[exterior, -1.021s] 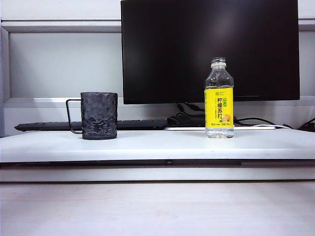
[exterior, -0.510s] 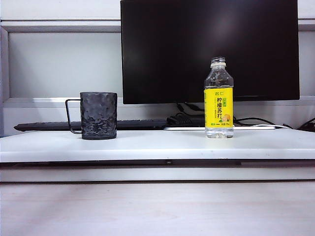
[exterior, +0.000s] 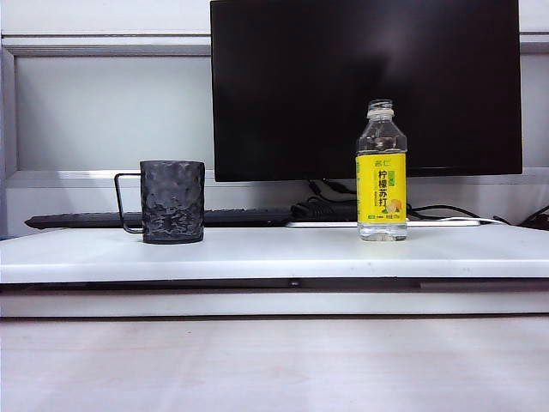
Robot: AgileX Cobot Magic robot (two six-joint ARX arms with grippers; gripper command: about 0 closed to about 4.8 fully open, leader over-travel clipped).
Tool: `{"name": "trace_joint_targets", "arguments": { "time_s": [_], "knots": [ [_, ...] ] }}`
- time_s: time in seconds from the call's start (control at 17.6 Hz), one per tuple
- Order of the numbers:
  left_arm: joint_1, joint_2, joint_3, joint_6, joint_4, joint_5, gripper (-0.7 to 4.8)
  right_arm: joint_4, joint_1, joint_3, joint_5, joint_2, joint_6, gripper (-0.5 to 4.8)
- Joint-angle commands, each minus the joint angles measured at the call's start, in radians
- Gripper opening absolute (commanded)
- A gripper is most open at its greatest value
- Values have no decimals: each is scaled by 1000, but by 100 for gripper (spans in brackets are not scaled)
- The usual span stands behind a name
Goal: Carefully pick up the bottle and pour some water from the bottle into the cup.
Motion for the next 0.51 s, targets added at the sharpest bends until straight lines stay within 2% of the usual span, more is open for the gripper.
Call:
{"name": "trace_joint_targets", "arguments": {
  "time_s": [0.06, 0.17, 0.28, 0.4, 0.51],
  "knots": [
    [-93, 145, -2, -19, -26, 40, 479, -67, 1, 0, -105, 92, 0, 479],
    [-208, 287, -2, -19, -19, 37, 479, -127, 2, 0, -143, 179, 1, 479],
    [-326, 408, -2, 19, 79, 6, 479, -129, 21, 0, -134, 250, 0, 479],
    [-379, 488, -1, 69, 162, 3, 479, -97, 51, 0, -130, 332, 0, 479],
    [-415, 553, -2, 59, 192, -20, 479, -89, 110, 0, -141, 437, 0, 479]
  ]
}}
